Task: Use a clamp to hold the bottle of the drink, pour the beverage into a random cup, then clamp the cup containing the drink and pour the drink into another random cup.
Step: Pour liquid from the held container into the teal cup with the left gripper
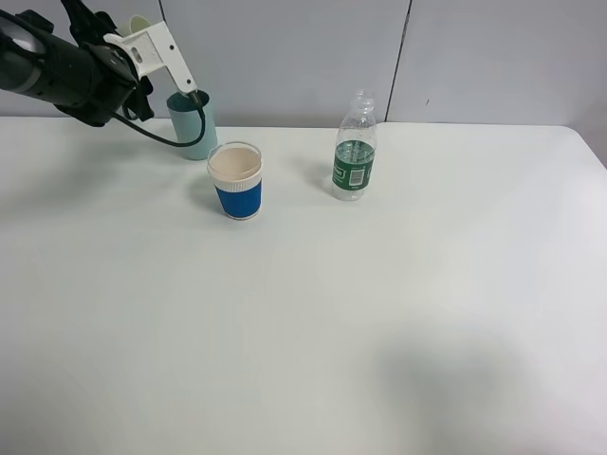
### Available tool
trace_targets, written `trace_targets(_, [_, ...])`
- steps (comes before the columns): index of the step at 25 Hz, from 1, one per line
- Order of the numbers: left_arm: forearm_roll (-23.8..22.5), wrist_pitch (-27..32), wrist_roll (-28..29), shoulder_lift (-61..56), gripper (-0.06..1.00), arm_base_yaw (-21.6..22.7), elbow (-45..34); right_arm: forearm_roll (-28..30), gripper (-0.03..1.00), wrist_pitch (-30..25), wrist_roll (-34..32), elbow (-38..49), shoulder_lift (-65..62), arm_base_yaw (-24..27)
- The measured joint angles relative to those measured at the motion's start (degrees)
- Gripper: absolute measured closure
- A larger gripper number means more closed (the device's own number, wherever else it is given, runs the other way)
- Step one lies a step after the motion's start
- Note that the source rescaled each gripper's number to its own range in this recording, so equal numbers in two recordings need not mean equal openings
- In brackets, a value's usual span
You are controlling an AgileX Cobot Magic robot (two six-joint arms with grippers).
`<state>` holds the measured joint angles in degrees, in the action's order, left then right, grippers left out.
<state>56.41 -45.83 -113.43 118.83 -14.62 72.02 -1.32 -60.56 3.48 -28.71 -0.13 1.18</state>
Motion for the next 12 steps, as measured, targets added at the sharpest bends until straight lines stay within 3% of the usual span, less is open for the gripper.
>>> trace_targets(12, [-2.55, -0.38, -1.47, 0.00, 0.90, 0.00, 0.00, 0.00, 0.03, 0.00, 0.00, 0.00, 0.00, 0.00])
